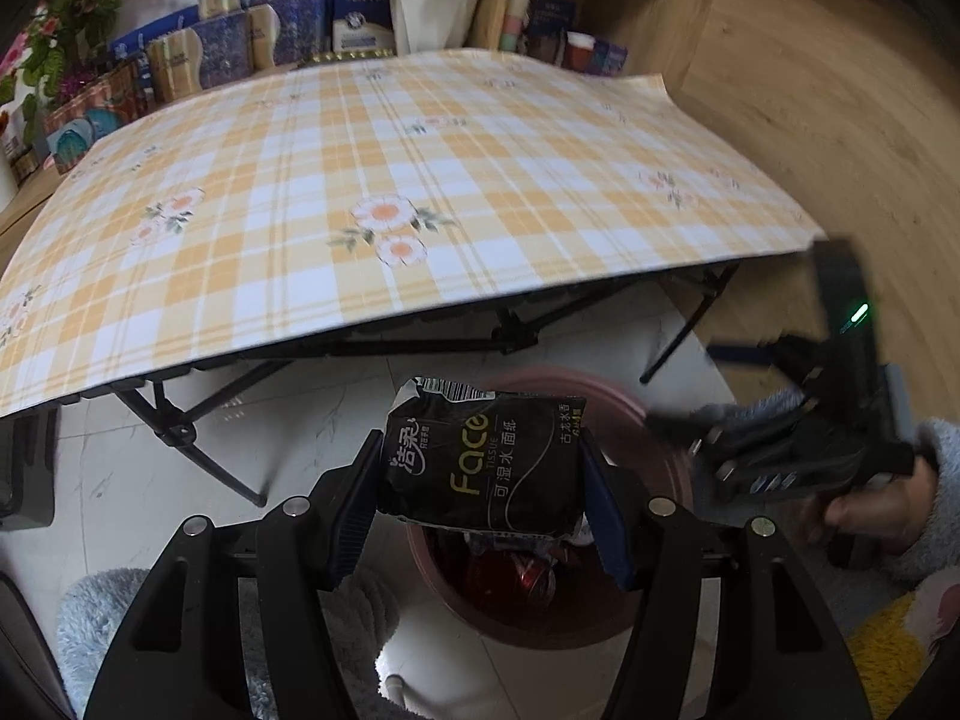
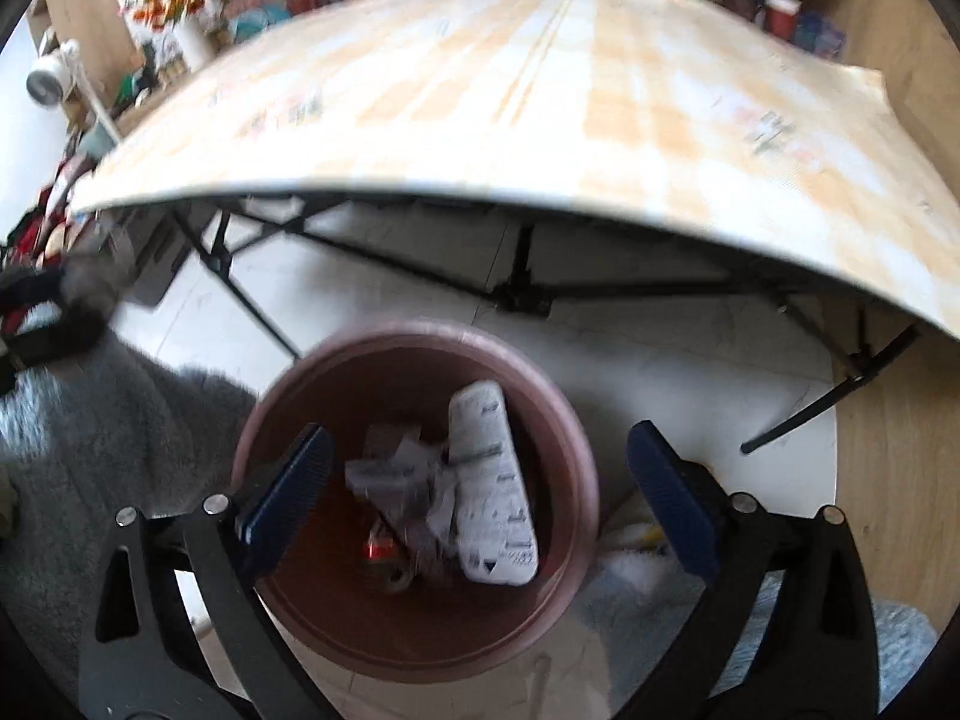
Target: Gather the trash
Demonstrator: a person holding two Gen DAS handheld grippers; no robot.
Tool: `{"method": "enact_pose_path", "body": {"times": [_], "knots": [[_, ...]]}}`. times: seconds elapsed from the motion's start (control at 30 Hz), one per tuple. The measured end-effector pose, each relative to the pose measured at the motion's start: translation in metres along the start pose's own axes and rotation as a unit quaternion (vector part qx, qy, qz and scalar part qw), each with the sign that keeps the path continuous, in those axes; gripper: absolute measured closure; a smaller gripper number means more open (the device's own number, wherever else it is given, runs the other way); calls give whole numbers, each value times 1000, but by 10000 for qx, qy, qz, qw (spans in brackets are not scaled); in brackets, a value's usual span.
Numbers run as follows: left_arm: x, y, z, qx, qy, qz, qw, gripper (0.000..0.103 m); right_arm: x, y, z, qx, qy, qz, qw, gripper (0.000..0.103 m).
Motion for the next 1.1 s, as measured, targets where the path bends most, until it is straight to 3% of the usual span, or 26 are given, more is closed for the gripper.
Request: {"method": "enact_pose_path", "body": {"times": [0.13,0.23,0.6,0.77,0.93,1.1], "knots": [[4,-14,-7,25,-168,314,9994,43,-7,28,-14,101,-342,-623,9974,6],[7,-25,-10,48,-233,581,9980,43,-10,38,-25,145,-584,-838,9947,6],[17,-58,-17,12,-424,1329,9902,42,-12,39,-37,129,-883,-901,9919,6],[17,-60,-22,84,-491,1368,9893,38,-12,38,-36,98,-858,-895,9922,6],[14,-54,-22,31,-482,1208,9915,12,-12,37,-36,109,-882,-876,9922,6],[10,-49,-15,-58,-301,1064,9938,10,-11,35,-36,126,-864,-855,9925,6]]}}
Point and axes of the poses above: each gripper's, at about its wrist camera, not at the fingertips, and y roughly against the way its jaws point, z to its left, x to its underside, the point moved 3 cm from there along -y, roughly the way its jaws point, and after that the axes turned 3 degrees about -y, right-handed, at the moved point
